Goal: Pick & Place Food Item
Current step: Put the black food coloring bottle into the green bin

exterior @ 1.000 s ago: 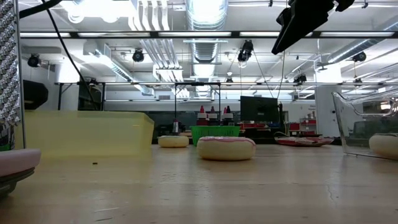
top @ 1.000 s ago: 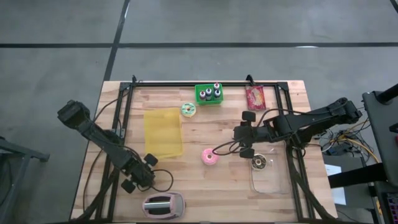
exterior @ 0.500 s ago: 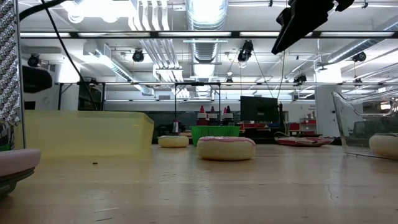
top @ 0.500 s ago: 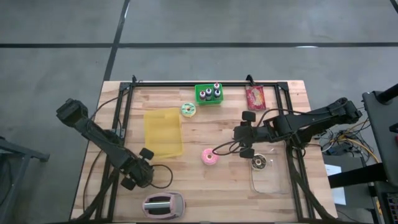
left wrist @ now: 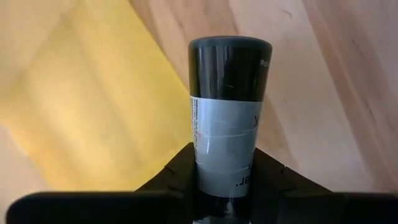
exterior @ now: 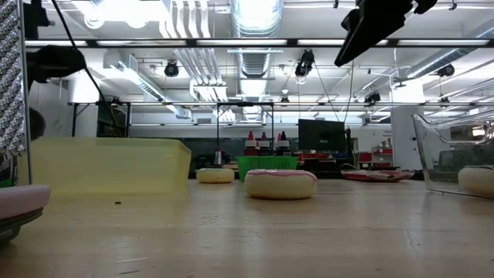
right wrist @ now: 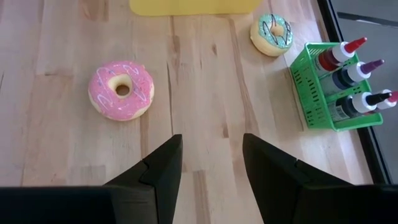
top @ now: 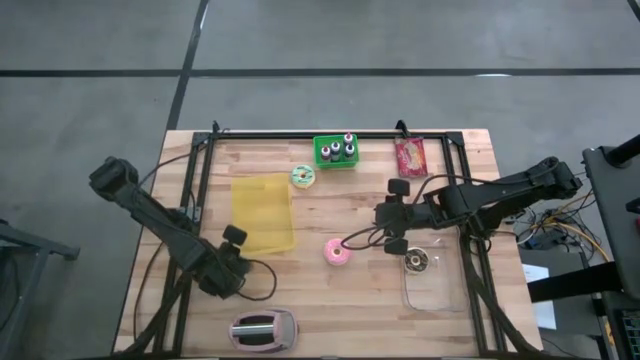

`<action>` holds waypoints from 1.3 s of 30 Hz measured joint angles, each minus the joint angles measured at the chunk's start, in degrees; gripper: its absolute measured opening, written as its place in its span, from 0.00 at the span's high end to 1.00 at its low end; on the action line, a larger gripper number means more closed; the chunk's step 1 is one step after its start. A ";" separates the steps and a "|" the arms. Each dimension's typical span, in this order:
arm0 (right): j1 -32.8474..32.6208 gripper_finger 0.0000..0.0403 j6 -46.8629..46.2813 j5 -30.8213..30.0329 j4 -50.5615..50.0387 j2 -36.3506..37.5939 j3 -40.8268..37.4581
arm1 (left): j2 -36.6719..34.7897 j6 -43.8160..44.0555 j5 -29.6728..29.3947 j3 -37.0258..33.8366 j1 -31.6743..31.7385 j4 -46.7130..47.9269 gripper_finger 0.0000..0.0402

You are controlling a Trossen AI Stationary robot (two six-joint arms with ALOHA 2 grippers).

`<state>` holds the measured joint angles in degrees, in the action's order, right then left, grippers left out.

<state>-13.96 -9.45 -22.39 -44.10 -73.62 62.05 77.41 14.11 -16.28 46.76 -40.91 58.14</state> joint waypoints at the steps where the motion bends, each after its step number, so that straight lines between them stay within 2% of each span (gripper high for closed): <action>1: 0.00 0.60 0.10 0.00 0.13 -0.01 -0.04 | -0.30 -0.02 -0.58 0.00 0.18 0.08 0.77; 12: 0.00 0.60 1.77 0.00 1.66 -0.01 -0.14 | -3.23 -0.52 -10.52 1.56 3.47 0.88 0.77; 20: -0.02 0.60 2.64 0.11 2.71 -0.01 -0.20 | -3.90 -2.56 -12.68 3.56 5.58 1.13 0.77; 28: -0.02 0.60 3.71 0.13 2.98 -0.01 -0.25 | -5.89 -3.10 -19.45 6.43 6.05 0.67 0.77; 33: -0.02 0.60 5.38 0.09 4.92 -0.01 -0.35 | -7.56 -6.56 -23.29 7.13 7.64 -4.75 0.77; 39: 0.00 0.60 11.31 -0.03 13.17 -0.01 -2.52 | -8.36 -13.67 -25.76 7.04 11.79 -14.77 0.77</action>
<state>-13.96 1.85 -22.42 -30.93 -73.63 59.53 69.06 0.43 -42.04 53.80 -29.12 43.37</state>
